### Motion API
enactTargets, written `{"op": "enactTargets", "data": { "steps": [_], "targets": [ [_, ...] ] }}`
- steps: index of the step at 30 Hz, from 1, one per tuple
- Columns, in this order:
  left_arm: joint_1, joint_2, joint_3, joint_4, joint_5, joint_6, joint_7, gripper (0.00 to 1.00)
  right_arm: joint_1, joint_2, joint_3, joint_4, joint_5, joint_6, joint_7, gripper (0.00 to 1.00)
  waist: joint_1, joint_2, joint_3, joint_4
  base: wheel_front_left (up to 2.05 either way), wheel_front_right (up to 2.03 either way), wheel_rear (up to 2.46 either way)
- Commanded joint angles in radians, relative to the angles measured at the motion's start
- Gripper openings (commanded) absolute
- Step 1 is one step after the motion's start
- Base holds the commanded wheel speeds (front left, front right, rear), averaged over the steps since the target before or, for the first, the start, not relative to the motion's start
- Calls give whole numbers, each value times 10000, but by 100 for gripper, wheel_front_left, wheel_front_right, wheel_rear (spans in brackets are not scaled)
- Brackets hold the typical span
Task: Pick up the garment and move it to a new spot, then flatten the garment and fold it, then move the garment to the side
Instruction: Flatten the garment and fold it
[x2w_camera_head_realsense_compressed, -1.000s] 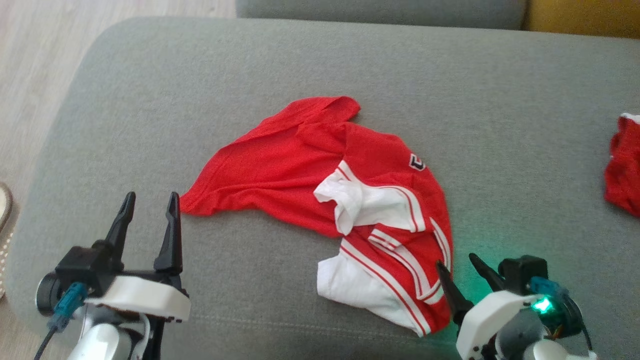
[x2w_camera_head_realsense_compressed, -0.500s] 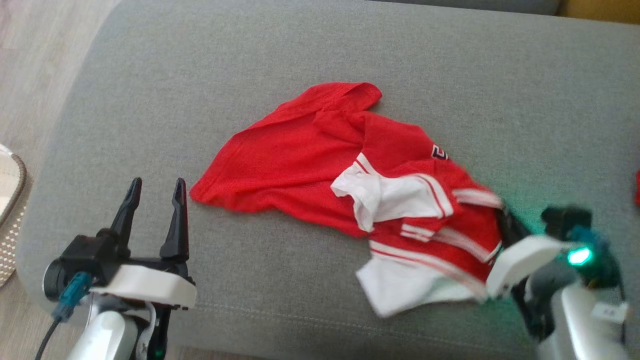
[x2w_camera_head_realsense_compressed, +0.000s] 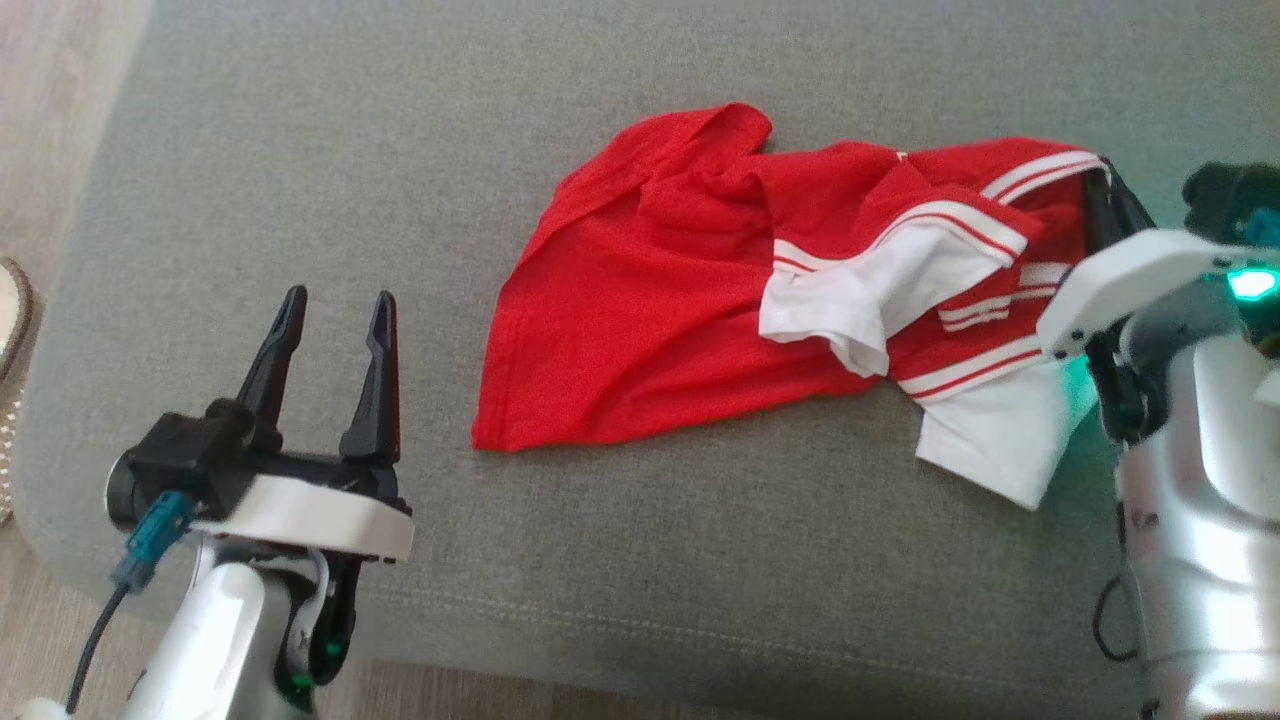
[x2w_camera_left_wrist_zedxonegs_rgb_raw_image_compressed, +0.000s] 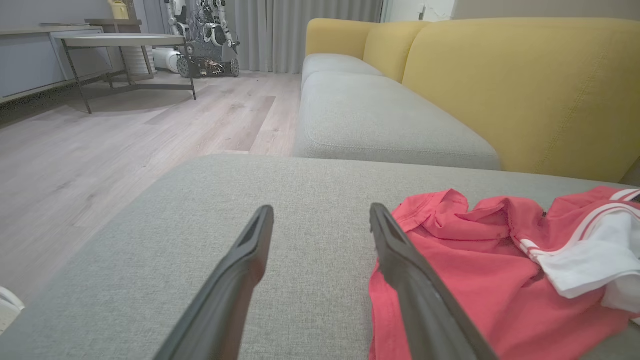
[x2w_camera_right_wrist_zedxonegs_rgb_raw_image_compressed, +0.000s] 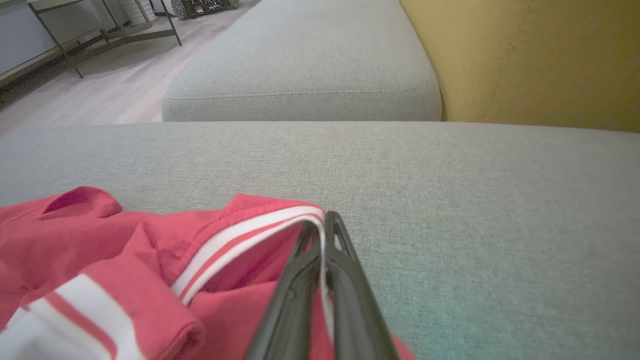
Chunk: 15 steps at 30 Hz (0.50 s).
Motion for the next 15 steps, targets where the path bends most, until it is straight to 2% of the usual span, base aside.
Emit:
{"op": "enactTargets", "data": {
  "steps": [1,2,8,11,15],
  "targets": [
    [-489,61,524,-170,165,-147,-117,100,-709,-16,142,311,101,-7,-312,77,0,0,232,-77,0,0,0],
    [-520,18,553,-127,201,-202,-117,100,-845,-4,181,540,71,-7,-467,100,0,0,257,-105,0,0,0],
    [-475,-172,748,99,434,-423,-118,100,-601,222,712,1007,364,-7,-1532,100,0,0,38,-400,0,0,0],
    [-284,-191,873,177,532,-449,-118,100,47,289,1074,493,476,-7,-2040,100,0,0,-221,-612,0,0,0],
    [57,-171,1024,222,614,-441,-118,100,1215,346,1413,-855,524,-7,-2286,100,0,0,-563,-909,0,0,0]
  ]
}}
